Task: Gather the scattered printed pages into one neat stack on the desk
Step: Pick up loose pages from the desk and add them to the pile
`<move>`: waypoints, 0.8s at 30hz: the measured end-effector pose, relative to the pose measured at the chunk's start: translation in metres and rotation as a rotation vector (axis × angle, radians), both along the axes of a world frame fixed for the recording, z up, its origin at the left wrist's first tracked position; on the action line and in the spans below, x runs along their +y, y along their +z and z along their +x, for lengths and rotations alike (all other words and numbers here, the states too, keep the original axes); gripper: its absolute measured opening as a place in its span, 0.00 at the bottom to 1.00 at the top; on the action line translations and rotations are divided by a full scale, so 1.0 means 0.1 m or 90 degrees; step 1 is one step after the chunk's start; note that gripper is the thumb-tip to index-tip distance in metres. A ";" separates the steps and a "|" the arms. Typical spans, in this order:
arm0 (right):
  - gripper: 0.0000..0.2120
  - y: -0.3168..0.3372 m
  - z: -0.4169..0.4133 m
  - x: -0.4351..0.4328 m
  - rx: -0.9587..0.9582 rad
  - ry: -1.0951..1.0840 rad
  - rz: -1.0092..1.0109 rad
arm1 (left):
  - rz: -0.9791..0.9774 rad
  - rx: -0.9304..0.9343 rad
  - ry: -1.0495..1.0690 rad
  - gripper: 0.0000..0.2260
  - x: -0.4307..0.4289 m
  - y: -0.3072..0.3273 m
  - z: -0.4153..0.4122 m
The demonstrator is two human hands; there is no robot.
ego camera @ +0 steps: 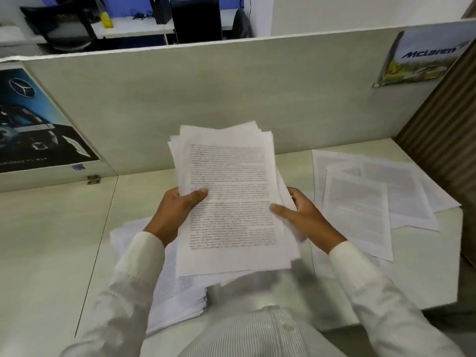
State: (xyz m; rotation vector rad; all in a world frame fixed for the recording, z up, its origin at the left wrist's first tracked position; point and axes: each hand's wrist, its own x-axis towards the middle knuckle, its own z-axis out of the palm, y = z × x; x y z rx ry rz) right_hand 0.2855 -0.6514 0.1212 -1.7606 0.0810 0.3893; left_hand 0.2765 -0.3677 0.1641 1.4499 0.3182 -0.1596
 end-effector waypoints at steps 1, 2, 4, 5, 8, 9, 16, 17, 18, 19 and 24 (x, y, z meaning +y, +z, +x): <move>0.21 0.04 -0.03 0.02 0.017 0.030 0.015 | -0.010 0.030 -0.014 0.11 0.00 -0.02 -0.03; 0.18 0.06 -0.07 0.04 0.032 0.047 0.033 | -0.020 0.056 -0.028 0.12 0.00 -0.05 -0.07; 0.15 0.07 -0.14 0.07 0.060 0.061 0.062 | -0.054 0.096 -0.052 0.13 0.01 -0.12 -0.15; 0.14 0.06 -0.17 0.08 0.072 0.060 0.076 | -0.076 0.111 -0.060 0.14 0.01 -0.15 -0.20; 0.14 -0.02 -0.27 0.04 0.101 0.058 0.115 | -0.118 0.135 -0.069 0.15 0.03 -0.24 -0.36; 0.15 -0.05 -0.31 0.02 0.108 0.057 0.121 | -0.127 0.139 -0.068 0.15 0.04 -0.28 -0.41; 0.35 -0.48 -0.72 0.10 0.199 0.046 0.159 | -0.121 0.205 -0.076 0.19 -0.02 -0.55 -0.77; 0.38 -0.51 -0.78 0.11 0.201 0.045 0.161 | -0.126 0.207 -0.071 0.19 -0.02 -0.57 -0.80; 0.38 -0.53 -0.82 0.12 0.192 0.033 0.177 | -0.133 0.203 -0.066 0.19 -0.03 -0.57 -0.82; 0.36 -0.56 -0.85 0.13 0.181 0.006 0.204 | -0.143 0.192 -0.058 0.18 -0.02 -0.57 -0.84; 0.16 -0.39 -0.84 0.17 0.141 -0.076 0.262 | -0.171 0.172 -0.063 0.19 -0.02 -0.56 -0.85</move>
